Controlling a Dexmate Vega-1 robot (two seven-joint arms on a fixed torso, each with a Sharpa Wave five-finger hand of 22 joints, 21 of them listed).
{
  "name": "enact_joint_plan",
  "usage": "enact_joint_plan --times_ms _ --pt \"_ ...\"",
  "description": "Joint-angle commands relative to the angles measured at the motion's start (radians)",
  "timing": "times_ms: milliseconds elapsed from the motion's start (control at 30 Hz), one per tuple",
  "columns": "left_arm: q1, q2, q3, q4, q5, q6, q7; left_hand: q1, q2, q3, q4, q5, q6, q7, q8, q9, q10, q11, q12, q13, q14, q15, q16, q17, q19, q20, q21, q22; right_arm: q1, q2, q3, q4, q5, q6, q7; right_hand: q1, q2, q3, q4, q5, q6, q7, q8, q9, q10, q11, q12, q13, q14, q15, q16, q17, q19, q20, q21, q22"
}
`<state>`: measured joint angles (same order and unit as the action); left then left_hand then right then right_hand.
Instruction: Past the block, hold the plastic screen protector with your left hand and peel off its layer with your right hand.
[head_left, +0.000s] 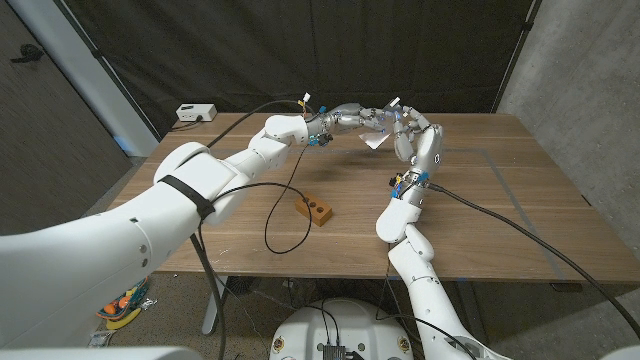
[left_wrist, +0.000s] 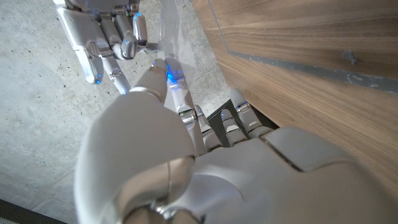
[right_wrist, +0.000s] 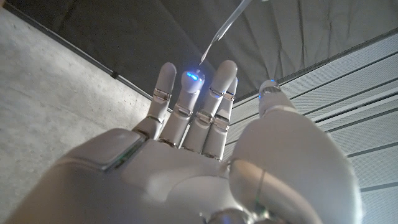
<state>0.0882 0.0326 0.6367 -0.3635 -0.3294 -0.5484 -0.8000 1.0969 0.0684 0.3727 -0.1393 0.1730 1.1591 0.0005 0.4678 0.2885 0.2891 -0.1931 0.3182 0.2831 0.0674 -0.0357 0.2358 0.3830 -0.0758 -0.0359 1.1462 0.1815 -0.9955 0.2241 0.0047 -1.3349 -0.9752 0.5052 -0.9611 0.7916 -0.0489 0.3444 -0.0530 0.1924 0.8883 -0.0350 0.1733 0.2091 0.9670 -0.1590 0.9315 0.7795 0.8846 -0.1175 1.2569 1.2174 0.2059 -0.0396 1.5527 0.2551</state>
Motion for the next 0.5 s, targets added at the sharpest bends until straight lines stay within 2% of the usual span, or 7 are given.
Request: enact_joint_plan --times_ms 33,267,333,500 --pt "0.003 0.001 -0.005 -0.002 0.005 -0.023 -0.019 -0.003 -0.004 0.008 -0.001 0.003 0.004 -0.009 -0.001 0.002 0.001 0.001 0.003 0.003 0.003 -0.053 -0.003 0.002 -0.007 -0.006 0.006 0.003 0.003 -0.083 -0.079 -0.041 0.509 -0.048 0.15 -0.032 0.002 -0.01 0.01 -0.001 -0.016 0.011 0.007 -0.001 -0.009 0.006 0.004 0.006 -0.006 -0.099 -0.005 0.002 -0.012 -0.019 -0.001 -0.003" --pt "0.001 0.0 -0.004 -0.001 0.009 -0.016 -0.012 -0.003 -0.004 0.008 -0.001 0.003 0.004 -0.01 -0.001 0.003 0.001 0.002 0.003 0.003 0.002 -0.054 -0.004 0.002 -0.008 -0.006 0.006 0.003 0.024 -0.079 -0.066 -0.015 0.568 -0.074 0.152 -0.052 0.004 -0.022 0.012 -0.003 -0.03 0.022 0.008 -0.001 -0.016 0.013 0.009 0.006 -0.011 -0.1 -0.011 -0.012 -0.012 -0.015 -0.001 -0.008" --pt "0.0 -0.001 -0.003 -0.001 0.01 -0.011 -0.009 -0.003 -0.004 0.008 -0.001 0.003 0.005 -0.01 -0.001 0.002 0.001 0.002 0.003 0.002 0.002 -0.053 -0.004 0.002 -0.008 -0.007 0.006 0.003 0.03 -0.079 -0.064 -0.003 0.585 -0.067 0.154 -0.062 0.002 -0.028 0.013 -0.003 -0.053 0.025 0.003 -0.001 -0.027 0.014 0.01 0.01 -0.003 -0.099 0.0 -0.001 -0.011 -0.014 -0.002 -0.01" --pt "-0.004 0.0 0.002 0.0 0.017 0.003 0.009 -0.003 -0.005 0.009 -0.001 0.003 0.004 -0.008 -0.003 0.001 0.002 0.002 0.004 0.002 0.002 -0.053 -0.004 0.002 -0.008 -0.006 0.006 0.003 0.036 -0.083 -0.065 0.015 0.605 -0.044 0.157 -0.065 0.003 -0.035 0.004 -0.001 -0.057 0.032 0.011 -0.002 -0.026 0.016 0.014 0.005 -0.01 -0.1 -0.003 -0.011 -0.014 -0.011 -0.002 -0.013"
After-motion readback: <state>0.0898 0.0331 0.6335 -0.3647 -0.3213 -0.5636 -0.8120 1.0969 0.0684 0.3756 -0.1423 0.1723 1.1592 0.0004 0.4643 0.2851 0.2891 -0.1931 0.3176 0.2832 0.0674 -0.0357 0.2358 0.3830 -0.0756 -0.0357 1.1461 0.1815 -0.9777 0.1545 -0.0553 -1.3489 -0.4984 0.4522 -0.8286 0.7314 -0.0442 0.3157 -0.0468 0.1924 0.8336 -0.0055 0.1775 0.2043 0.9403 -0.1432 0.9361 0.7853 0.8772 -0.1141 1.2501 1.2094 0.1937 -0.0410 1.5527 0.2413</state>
